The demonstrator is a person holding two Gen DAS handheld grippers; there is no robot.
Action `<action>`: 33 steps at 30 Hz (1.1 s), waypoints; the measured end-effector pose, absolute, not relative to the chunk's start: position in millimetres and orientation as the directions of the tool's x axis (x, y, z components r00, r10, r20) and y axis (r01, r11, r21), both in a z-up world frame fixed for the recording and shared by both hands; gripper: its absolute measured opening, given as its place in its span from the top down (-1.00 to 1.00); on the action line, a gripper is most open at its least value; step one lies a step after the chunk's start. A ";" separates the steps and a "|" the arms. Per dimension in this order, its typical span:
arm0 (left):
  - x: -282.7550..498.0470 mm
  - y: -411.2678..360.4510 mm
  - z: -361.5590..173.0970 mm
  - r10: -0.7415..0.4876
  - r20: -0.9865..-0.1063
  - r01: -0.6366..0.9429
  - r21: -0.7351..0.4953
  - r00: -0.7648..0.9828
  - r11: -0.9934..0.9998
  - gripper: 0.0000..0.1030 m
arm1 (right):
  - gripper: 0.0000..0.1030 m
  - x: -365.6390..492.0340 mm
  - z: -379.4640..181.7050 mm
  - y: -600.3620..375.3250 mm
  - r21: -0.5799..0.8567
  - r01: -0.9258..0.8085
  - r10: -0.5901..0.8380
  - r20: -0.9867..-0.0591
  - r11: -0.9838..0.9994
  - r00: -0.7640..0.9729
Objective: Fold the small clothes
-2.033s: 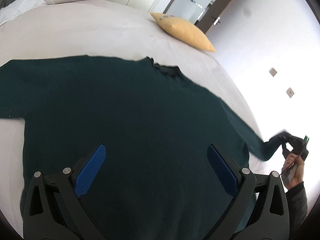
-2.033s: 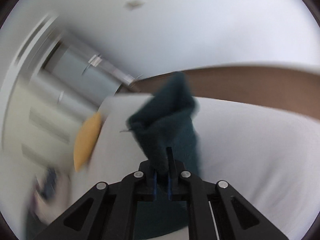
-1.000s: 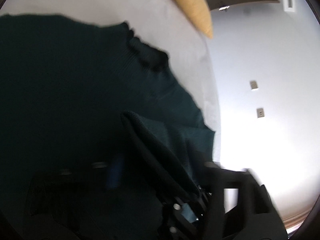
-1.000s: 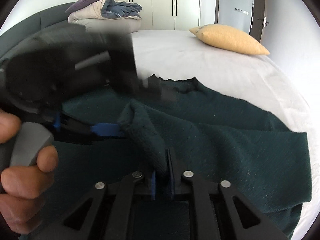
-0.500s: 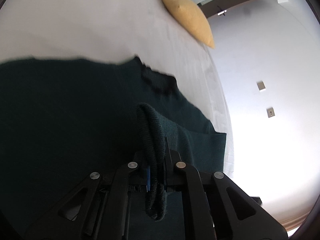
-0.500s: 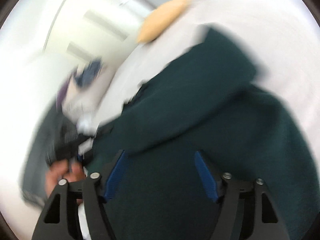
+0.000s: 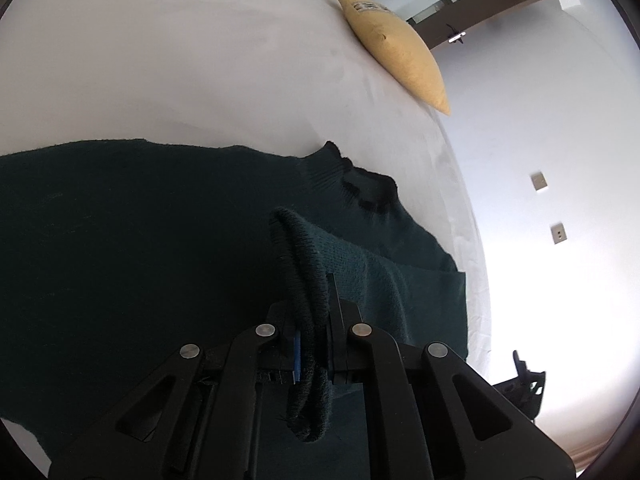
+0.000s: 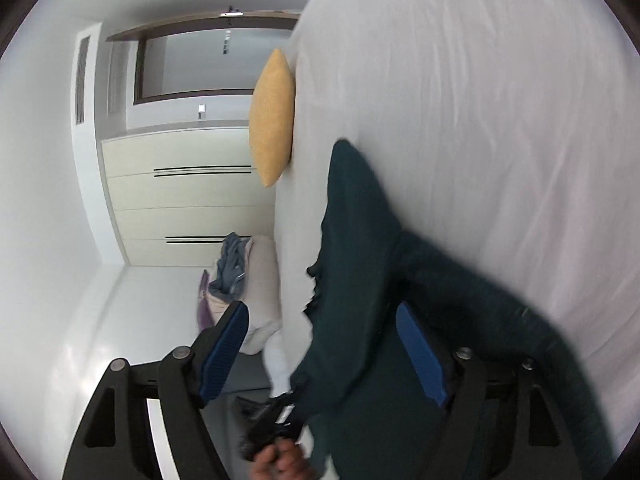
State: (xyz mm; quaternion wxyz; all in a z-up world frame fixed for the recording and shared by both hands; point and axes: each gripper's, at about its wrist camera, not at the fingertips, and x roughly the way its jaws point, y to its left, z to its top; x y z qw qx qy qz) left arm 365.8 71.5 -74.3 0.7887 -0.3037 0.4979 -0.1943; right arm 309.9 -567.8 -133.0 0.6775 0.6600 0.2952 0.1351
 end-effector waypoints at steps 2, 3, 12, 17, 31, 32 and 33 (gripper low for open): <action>366.5 70.8 -76.3 -0.610 -0.664 0.001 -0.676 0.433 0.737 0.87 | -0.56 308.7 -130.2 -563.0 0.975 0.204 0.591 -0.216 0.089 0.777; 364.5 71.5 -76.4 -0.612 -0.661 0.001 -0.679 0.435 0.734 0.87 | -0.57 309.8 -128.1 -562.6 0.974 0.206 0.600 -0.220 0.092 0.769; 359.4 77.3 -97.4 -0.611 -0.669 -0.024 -0.683 0.423 0.730 0.87 | -0.53 339.8 -135.3 -572.3 0.960 0.261 0.564 -0.274 0.106 0.779; 360.4 86.6 -105.6 -0.604 -0.670 -0.045 -0.685 0.433 0.727 0.87 | -0.58 331.8 -130.4 -567.5 0.963 0.245 0.585 -0.265 0.115 0.766; 366.9 84.0 -117.4 -0.584 -0.688 -0.039 -0.660 0.431 0.750 0.87 | -0.56 323.8 -136.7 -571.0 0.959 0.253 0.583 -0.277 0.125 0.763; 366.6 83.0 -118.3 -0.581 -0.690 -0.037 -0.657 0.431 0.753 0.87 | -0.57 322.9 -134.0 -570.7 0.956 0.261 0.588 -0.288 0.132 0.756; 366.3 80.4 -118.9 -0.577 -0.695 -0.034 -0.651 0.430 0.759 0.87 | -0.59 321.4 -126.8 -569.1 0.952 0.263 0.593 -0.305 0.159 0.745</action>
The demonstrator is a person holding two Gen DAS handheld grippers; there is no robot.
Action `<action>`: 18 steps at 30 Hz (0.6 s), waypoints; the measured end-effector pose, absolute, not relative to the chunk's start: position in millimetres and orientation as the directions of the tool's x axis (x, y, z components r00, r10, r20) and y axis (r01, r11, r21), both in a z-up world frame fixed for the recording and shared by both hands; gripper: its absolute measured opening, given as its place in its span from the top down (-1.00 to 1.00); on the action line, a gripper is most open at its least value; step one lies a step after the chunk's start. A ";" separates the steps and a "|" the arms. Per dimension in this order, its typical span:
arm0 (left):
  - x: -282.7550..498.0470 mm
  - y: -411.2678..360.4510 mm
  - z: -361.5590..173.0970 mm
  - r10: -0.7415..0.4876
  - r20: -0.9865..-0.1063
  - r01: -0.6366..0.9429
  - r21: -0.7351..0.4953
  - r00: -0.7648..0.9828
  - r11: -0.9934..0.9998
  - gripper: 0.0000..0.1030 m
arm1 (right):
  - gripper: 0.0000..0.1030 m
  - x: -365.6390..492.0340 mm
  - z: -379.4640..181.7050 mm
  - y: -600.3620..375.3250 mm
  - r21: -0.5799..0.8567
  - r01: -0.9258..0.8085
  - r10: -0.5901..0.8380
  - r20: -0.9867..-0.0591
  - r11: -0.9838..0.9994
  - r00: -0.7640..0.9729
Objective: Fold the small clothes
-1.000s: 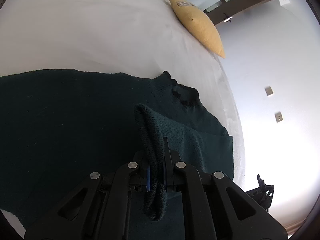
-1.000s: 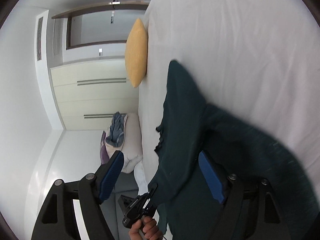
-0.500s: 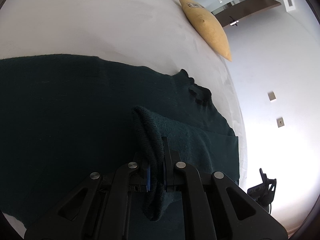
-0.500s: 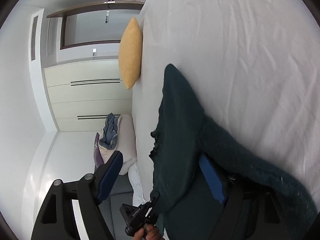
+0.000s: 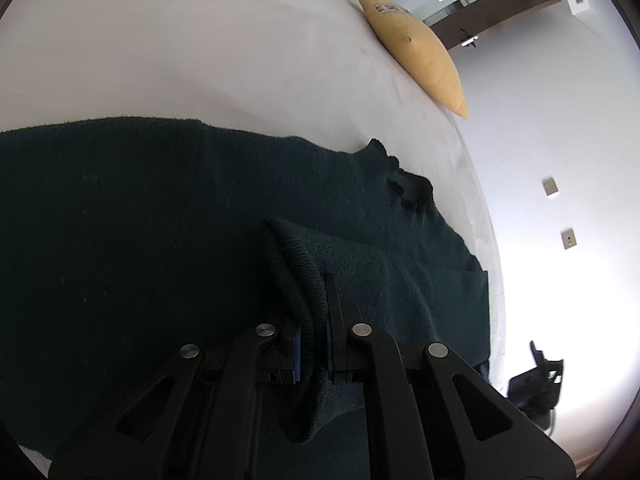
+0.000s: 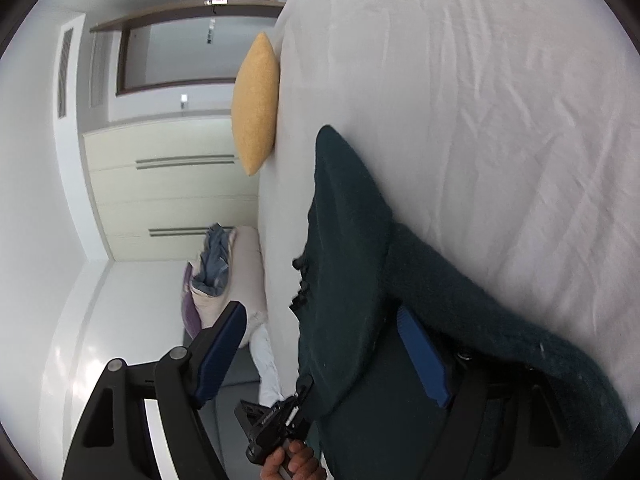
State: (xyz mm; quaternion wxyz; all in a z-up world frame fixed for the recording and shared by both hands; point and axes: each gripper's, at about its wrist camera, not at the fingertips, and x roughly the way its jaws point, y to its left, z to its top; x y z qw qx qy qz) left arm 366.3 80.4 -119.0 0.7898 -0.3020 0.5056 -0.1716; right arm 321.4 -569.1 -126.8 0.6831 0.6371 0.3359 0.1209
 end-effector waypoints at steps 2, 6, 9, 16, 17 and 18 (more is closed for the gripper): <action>364.3 77.1 -119.7 -0.567 -0.703 -0.020 -0.635 0.429 0.772 0.87 | -0.60 321.7 -113.2 -567.4 0.949 0.241 0.596 -0.316 0.205 0.738; 362.0 77.4 -121.2 -0.575 -0.696 -0.024 -0.645 0.430 0.763 0.87 | -0.60 337.1 -76.5 -571.8 0.946 0.137 0.591 -0.293 0.295 0.751; 360.5 74.7 -119.8 -0.566 -0.703 -0.015 -0.633 0.431 0.774 0.86 | -0.60 374.7 -69.2 -576.7 0.941 0.095 0.636 -0.292 0.325 0.714; 358.7 76.0 -126.1 -0.573 -0.689 -0.023 -0.648 0.444 0.761 0.85 | -0.60 463.6 -102.5 -585.9 0.928 0.113 0.737 -0.352 0.355 0.577; 359.1 76.3 -127.4 -0.574 -0.686 -0.022 -0.650 0.447 0.760 0.85 | -0.60 474.0 -111.3 -584.8 0.919 0.128 0.747 -0.380 0.374 0.546; 359.5 76.6 -128.1 -0.576 -0.684 -0.023 -0.652 0.448 0.758 0.85 | -0.56 479.4 -117.6 -583.9 0.912 0.140 0.751 -0.399 0.386 0.527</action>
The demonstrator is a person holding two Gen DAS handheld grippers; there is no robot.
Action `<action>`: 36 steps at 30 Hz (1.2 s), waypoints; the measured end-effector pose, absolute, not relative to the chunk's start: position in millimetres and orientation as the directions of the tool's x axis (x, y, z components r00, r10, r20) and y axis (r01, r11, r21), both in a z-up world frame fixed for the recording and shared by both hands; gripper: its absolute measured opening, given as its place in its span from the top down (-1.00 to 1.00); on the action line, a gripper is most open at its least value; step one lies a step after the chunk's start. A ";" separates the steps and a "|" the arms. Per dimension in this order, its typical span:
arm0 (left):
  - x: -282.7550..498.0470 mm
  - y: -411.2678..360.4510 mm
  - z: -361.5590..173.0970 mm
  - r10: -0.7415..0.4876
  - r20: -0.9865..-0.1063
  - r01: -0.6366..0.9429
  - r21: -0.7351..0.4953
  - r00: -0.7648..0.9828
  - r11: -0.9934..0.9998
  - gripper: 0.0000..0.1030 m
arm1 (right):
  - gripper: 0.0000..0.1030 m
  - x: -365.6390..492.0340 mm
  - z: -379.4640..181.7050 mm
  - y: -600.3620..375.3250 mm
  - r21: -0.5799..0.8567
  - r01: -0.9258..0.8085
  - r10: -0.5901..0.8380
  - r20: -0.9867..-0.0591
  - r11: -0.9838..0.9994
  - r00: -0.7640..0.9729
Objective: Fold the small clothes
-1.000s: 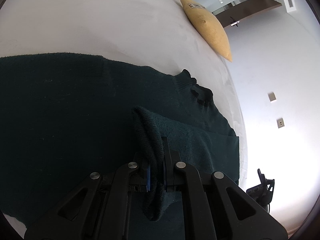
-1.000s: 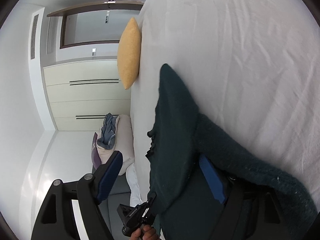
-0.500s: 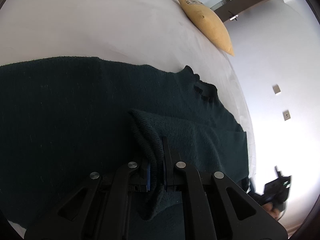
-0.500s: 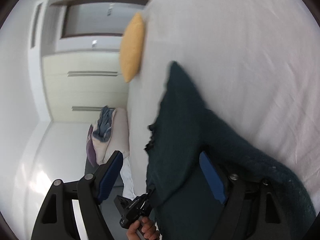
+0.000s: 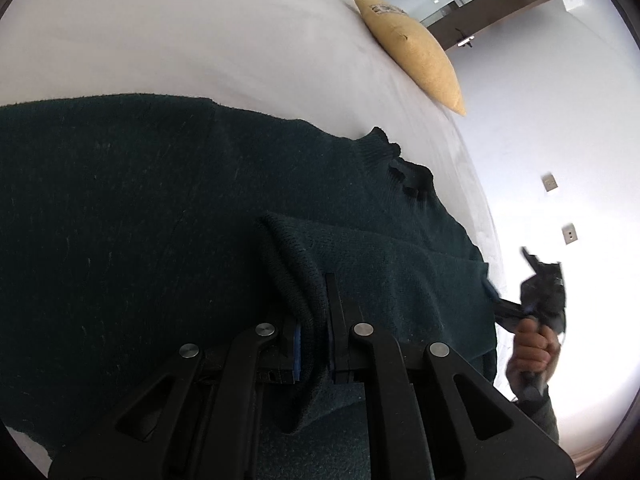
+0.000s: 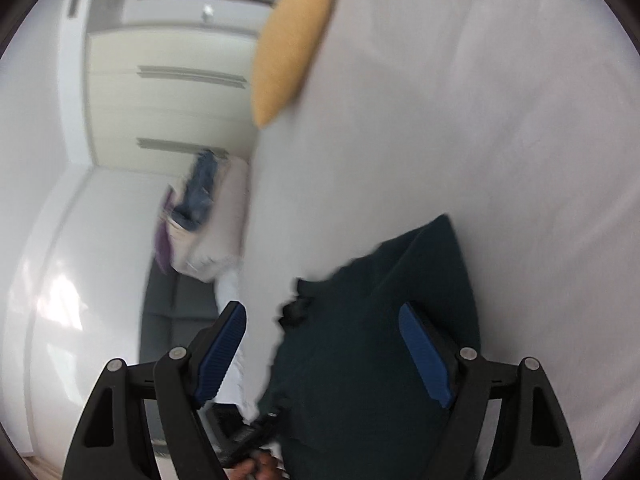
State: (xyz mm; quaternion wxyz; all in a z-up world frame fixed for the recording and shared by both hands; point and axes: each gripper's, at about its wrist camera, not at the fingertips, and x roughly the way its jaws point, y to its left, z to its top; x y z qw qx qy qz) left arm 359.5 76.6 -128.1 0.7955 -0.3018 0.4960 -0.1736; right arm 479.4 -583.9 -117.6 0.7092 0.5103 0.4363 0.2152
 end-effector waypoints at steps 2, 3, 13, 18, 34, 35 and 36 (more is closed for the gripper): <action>359.2 77.5 -129.1 -0.576 -0.682 -0.028 -0.656 0.449 0.755 0.85 | -0.42 482.9 -129.2 -585.3 0.910 0.168 0.753 -0.409 0.379 0.514; 358.5 77.7 -129.1 -0.575 -0.683 -0.031 -0.655 0.451 0.755 0.85 | -0.39 480.3 -128.9 -586.4 0.913 0.156 0.760 -0.401 0.377 0.512; 353.5 79.5 -131.0 -0.574 -0.680 -0.029 -0.656 0.455 0.754 0.84 | -0.39 406.2 -127.5 -584.4 0.919 0.093 0.833 -0.387 0.383 0.395; 344.1 86.6 -126.3 -0.562 -0.688 -0.041 -0.648 0.460 0.760 0.82 | -0.41 368.4 -119.2 -595.9 0.916 0.100 0.828 -0.395 0.389 0.399; 230.9 185.7 -103.7 -0.474 -0.642 -0.147 -0.673 0.603 0.725 0.77 | -0.41 367.2 -125.9 -578.8 0.940 0.122 0.808 -0.336 0.318 0.483; 221.5 199.0 -102.7 -0.461 -0.631 -0.164 -0.683 0.624 0.712 0.77 | -0.53 353.7 -116.7 -583.5 0.948 0.106 0.799 -0.311 0.300 0.514; 206.8 222.1 -101.5 -0.437 -0.611 -0.197 -0.702 0.660 0.684 0.72 | -0.64 341.7 -107.3 -587.1 0.955 0.077 0.793 -0.283 0.288 0.540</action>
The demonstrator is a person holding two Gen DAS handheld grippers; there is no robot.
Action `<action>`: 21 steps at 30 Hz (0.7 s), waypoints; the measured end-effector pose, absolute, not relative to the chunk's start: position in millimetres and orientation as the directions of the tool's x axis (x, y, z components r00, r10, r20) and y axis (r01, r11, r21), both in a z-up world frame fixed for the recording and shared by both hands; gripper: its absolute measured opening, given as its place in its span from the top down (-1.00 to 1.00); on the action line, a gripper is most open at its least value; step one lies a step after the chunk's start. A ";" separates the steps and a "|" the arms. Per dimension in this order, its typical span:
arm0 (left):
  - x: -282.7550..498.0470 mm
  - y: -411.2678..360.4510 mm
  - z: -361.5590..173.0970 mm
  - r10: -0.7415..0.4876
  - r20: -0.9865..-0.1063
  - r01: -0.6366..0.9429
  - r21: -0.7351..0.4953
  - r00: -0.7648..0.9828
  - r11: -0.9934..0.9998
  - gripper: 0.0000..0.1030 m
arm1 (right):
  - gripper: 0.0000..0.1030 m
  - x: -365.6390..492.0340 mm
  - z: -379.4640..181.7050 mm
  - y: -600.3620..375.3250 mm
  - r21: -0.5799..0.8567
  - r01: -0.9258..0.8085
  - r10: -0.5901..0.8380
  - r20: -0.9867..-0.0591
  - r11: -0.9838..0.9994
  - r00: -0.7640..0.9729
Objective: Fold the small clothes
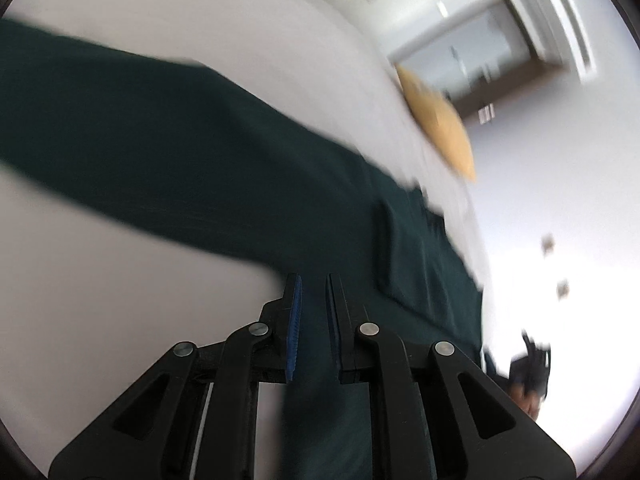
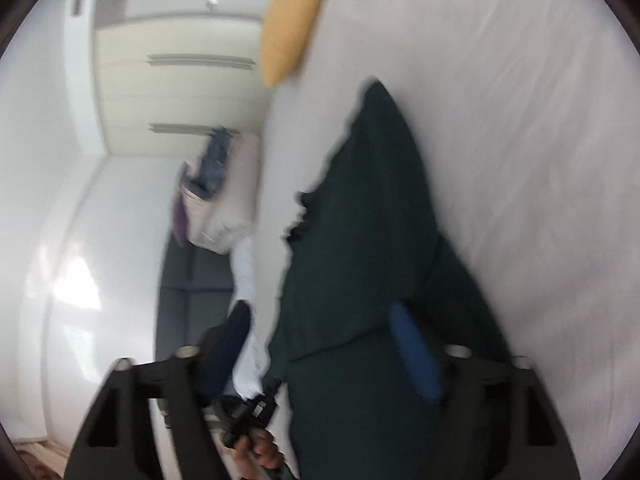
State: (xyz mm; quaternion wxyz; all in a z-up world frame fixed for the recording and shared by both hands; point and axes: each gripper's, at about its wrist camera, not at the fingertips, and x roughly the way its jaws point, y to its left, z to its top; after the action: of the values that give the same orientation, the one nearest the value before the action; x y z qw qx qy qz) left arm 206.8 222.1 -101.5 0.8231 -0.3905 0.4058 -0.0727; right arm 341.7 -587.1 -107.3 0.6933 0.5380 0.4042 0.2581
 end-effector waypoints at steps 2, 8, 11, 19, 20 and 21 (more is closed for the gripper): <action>182.5 265.0 -103.6 -0.386 -0.579 -0.268 -0.742 0.718 0.615 -0.19 | -0.66 323.9 -93.6 -590.5 0.962 0.029 0.795 -0.240 0.270 0.556; 120.4 373.3 -113.0 -0.190 -0.460 -0.385 -0.862 0.867 0.328 -0.86 | -0.66 284.8 -71.0 -559.5 0.966 -0.016 0.812 -0.208 0.258 0.546; 110.0 409.7 -116.5 -0.136 -0.445 -0.410 -0.884 0.885 0.226 -0.86 | -0.66 279.4 -73.5 -542.4 0.962 0.003 0.818 -0.234 0.273 0.526; 116.4 474.6 -138.2 -0.132 -0.441 -0.438 -0.898 0.888 0.053 -0.57 | -0.66 274.0 -75.2 -497.9 0.957 0.022 0.841 -0.266 0.290 0.472; 117.6 482.6 -138.4 -0.132 -0.432 -0.431 -0.902 0.892 0.037 -0.50 | -0.66 274.4 -74.6 -494.0 0.955 0.021 0.840 -0.271 0.296 0.469; 120.8 486.8 -139.7 -0.140 -0.423 -0.424 -0.905 0.895 0.027 -0.46 | -0.66 273.0 -74.9 -494.2 0.954 0.020 0.839 -0.273 0.300 0.470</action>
State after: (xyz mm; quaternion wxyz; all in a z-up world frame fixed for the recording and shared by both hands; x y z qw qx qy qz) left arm 120.8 486.8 -139.7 0.6868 -0.6898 0.2043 0.1035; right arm 273.0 -494.2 -74.9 0.6881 0.5115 0.4199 0.2976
